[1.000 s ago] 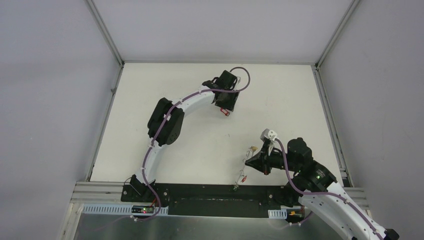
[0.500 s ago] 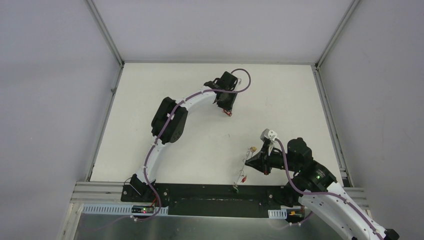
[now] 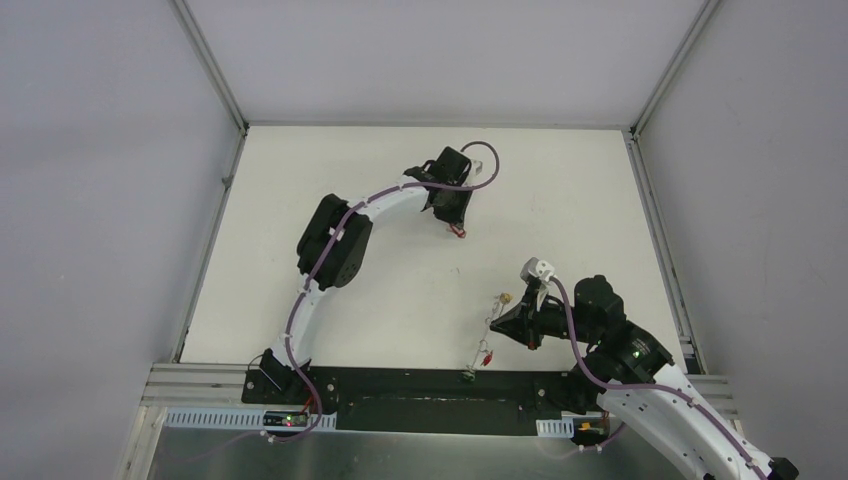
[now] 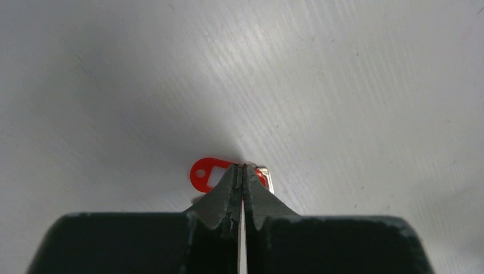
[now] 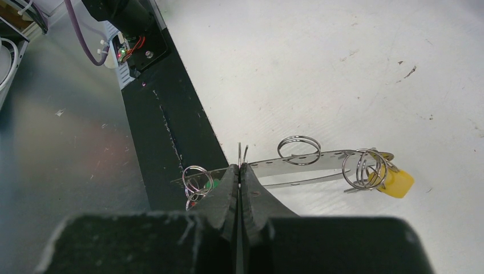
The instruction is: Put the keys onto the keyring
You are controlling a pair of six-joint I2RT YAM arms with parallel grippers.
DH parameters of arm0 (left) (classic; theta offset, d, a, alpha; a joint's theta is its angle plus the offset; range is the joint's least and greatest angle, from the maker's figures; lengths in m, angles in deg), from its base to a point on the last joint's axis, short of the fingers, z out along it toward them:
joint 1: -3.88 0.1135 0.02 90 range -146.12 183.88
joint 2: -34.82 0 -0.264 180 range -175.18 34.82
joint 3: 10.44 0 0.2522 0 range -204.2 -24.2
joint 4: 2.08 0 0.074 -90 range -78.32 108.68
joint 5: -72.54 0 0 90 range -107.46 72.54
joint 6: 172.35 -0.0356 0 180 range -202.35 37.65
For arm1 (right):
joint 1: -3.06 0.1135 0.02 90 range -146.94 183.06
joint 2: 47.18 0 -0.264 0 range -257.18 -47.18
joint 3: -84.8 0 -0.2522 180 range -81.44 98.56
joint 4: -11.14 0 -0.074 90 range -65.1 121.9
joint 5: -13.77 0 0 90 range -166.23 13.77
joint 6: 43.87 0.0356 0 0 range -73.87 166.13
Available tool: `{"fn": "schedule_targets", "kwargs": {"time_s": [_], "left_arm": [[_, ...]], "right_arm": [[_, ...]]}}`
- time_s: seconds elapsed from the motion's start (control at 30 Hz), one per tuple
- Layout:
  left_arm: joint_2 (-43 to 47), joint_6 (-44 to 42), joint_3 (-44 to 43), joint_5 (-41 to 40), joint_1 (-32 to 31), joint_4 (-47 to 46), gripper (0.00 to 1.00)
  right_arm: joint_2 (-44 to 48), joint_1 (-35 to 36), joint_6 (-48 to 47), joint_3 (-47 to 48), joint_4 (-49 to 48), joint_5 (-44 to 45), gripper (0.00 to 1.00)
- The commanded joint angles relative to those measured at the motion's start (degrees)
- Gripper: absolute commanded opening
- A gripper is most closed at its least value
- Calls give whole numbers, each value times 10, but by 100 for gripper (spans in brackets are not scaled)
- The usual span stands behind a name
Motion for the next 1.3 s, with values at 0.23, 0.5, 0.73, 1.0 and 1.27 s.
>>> {"fn": "schedule_targets", "kwargs": {"time_s": [0.23, 0.5, 0.73, 1.0, 1.27], "left_arm": [[182, 82, 199, 22, 4, -111, 0], [336, 122, 362, 34, 4, -184, 0], [480, 111, 473, 64, -5, -194, 0], [652, -29, 579, 33, -111, -192, 0], [796, -161, 653, 64, -186, -225, 0]], "right_arm": [[-13, 0, -4, 40, -18, -5, 0], [-52, 0, -18, 61, -20, -22, 0], [-121, 0, -42, 96, -40, -61, 0], [-166, 0, -56, 124, -96, -101, 0], [-183, 0, -87, 122, -132, -169, 0]]}}
